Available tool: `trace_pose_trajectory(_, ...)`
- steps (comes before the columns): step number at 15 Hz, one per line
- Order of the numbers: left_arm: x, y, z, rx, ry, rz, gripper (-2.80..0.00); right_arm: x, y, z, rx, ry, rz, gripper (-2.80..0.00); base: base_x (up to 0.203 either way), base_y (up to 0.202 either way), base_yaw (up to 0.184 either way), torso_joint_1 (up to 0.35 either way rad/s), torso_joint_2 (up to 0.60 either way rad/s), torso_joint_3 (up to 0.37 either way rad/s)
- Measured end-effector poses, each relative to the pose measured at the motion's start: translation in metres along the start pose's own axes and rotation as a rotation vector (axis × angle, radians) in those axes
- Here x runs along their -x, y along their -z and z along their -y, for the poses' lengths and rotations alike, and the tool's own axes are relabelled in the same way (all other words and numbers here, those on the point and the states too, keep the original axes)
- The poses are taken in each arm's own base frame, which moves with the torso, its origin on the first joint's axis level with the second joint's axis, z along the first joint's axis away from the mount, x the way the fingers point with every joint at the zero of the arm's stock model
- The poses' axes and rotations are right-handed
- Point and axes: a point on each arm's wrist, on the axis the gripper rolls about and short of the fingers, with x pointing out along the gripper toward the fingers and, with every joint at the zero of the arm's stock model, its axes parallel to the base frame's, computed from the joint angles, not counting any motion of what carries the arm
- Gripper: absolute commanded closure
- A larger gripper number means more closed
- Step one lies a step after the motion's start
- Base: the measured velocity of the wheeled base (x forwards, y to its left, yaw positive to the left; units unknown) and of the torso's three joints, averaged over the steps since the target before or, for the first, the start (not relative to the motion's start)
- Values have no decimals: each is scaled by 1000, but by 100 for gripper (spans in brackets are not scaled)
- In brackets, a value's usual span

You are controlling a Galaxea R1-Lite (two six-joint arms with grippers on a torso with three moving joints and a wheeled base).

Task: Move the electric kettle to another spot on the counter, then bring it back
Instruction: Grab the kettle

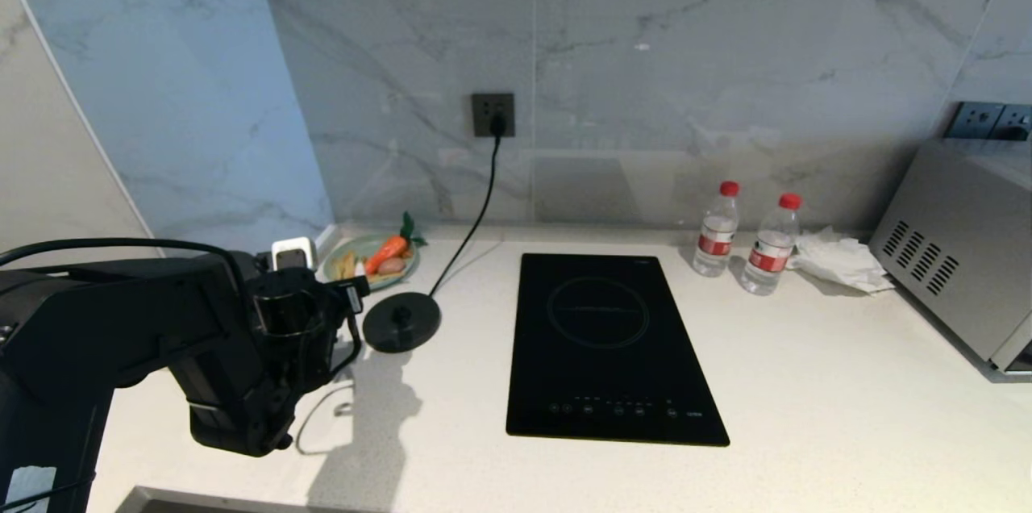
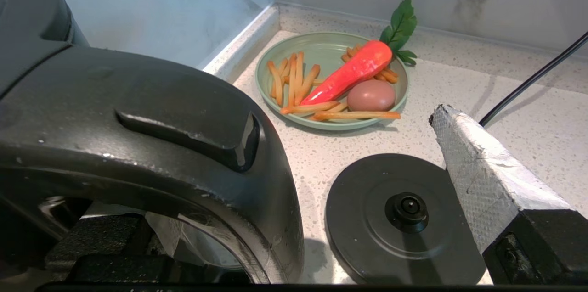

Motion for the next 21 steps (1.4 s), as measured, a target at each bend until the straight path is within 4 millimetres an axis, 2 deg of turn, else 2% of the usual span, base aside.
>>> trace_pose_trajectory(5, -1, -1, -1, 1, 8, 2, -280, 0, 0, 0, 0, 0, 0, 0, 0, 0, 0, 0, 0, 0)
trace_pose_trajectory(6, -1, -1, -1, 1, 7, 3, 0, 0, 0, 0, 0, 0, 0, 0, 0, 0, 0, 0, 0, 0)
trace_pose_trajectory(21, 0, 1, -3, -25, 19, -6, 0, 0, 0, 0, 0, 0, 0, 0, 0, 0, 0, 0, 0, 0)
